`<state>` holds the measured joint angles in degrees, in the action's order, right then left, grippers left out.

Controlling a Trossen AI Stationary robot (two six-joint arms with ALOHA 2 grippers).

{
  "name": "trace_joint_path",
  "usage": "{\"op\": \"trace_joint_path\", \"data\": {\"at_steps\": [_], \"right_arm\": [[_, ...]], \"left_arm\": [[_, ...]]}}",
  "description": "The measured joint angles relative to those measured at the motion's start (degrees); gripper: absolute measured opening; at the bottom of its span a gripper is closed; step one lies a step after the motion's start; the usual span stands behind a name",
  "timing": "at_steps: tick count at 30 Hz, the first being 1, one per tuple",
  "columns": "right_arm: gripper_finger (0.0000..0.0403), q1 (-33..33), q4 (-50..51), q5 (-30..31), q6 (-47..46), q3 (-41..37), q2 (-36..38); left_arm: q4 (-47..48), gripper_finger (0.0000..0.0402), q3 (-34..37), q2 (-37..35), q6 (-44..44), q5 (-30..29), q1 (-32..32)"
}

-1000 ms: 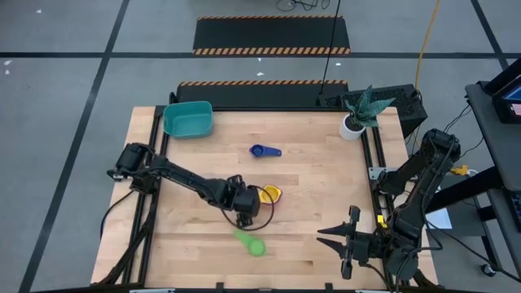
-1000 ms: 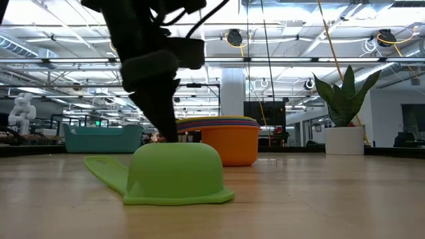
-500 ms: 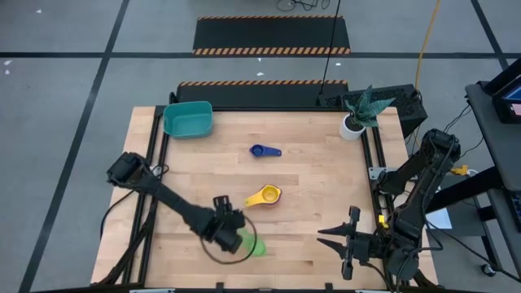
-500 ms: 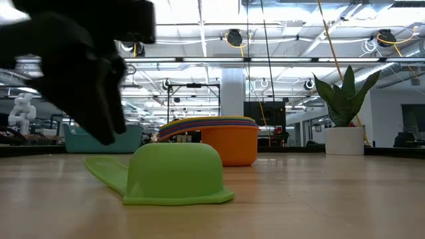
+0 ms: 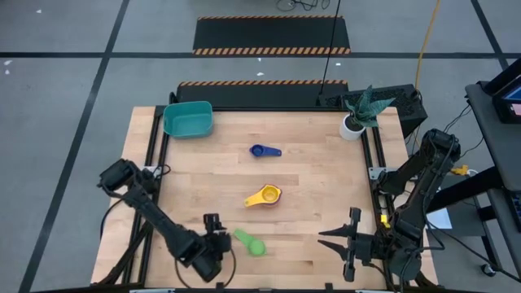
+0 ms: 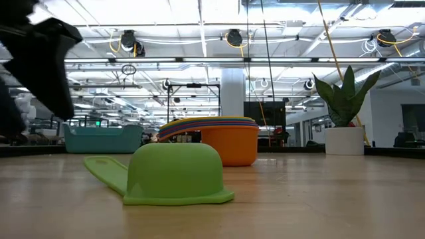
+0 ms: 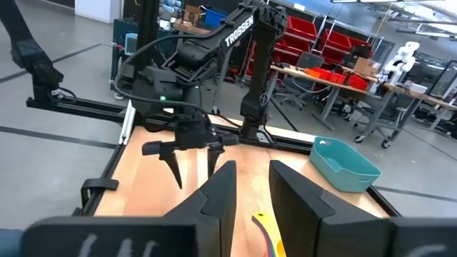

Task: Nest measuring cups in basket
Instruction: Stack the green measuring cup on top of the yellow measuring cup

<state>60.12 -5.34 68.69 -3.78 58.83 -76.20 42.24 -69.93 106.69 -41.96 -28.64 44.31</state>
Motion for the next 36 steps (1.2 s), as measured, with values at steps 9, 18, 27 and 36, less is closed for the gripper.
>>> {"op": "trace_joint_path", "data": {"at_steps": [9,18,27,36], "right_arm": [[0.0077,0.0,0.0,0.0,-0.08,0.0,0.0],[0.0077,0.0,0.44,0.0,0.1,0.0,0.0],[0.0077,0.0,0.46,0.0,0.09,0.0,0.0],[0.0077,0.0,1.01,0.0,-0.25,0.0,0.0]], "left_arm": [[-0.06,0.027,0.0,0.0,10.1,-7.81,3.25],[-0.68,0.0232,0.44,0.0,32.64,-10.48,2.49],[-10.26,0.0192,6.21,0.06,57.64,-10.26,1.81],[-13.84,0.0166,9.75,0.07,72.11,-10.42,-0.26]]}}
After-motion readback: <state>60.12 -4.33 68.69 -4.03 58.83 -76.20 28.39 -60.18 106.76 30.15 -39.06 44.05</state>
